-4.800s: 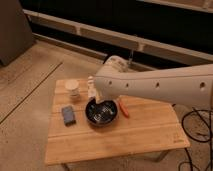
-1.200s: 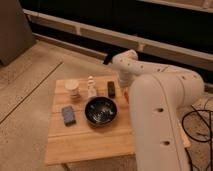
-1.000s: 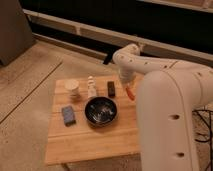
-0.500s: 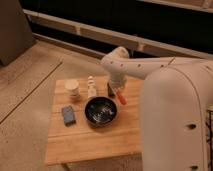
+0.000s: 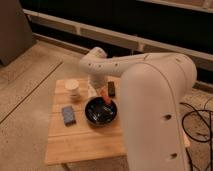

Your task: Place the pepper in the ceramic bowl

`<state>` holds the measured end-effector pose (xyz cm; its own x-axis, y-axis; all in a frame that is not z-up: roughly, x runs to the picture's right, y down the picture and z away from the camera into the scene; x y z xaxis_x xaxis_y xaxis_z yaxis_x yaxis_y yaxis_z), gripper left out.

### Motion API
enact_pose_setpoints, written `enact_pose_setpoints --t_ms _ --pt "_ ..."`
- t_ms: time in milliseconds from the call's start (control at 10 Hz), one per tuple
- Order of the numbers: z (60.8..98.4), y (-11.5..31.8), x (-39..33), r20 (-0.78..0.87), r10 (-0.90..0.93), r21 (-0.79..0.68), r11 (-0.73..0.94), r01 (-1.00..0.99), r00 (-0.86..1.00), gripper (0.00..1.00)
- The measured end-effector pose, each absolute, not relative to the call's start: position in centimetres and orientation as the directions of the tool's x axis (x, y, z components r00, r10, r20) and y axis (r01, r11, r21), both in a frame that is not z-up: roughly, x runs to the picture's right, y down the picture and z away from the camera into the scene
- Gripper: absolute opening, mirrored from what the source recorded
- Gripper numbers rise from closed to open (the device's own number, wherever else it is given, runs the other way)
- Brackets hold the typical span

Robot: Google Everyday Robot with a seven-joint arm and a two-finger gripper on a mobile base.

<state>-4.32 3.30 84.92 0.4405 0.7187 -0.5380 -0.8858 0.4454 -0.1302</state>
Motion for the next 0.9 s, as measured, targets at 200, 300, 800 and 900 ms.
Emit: enact_pose_setpoints --t_ms 200,300,800,900 --pt "85.8 6.0 -5.6 -0.587 0.695 -0.098 0.448 -0.888 0.416 0.00" --pt "86.3 7.2 -5.9 -0.616 0.694 -0.066 0.426 -0.902 0.373 0.00" --pt "87.1 10.2 -5.5 -0.683 0.691 0.014 0.336 -0.942 0.236 0.06" --pt "87.1 10.6 -5.1 -0.695 0.685 0.025 0.325 -0.945 0.217 0.15"
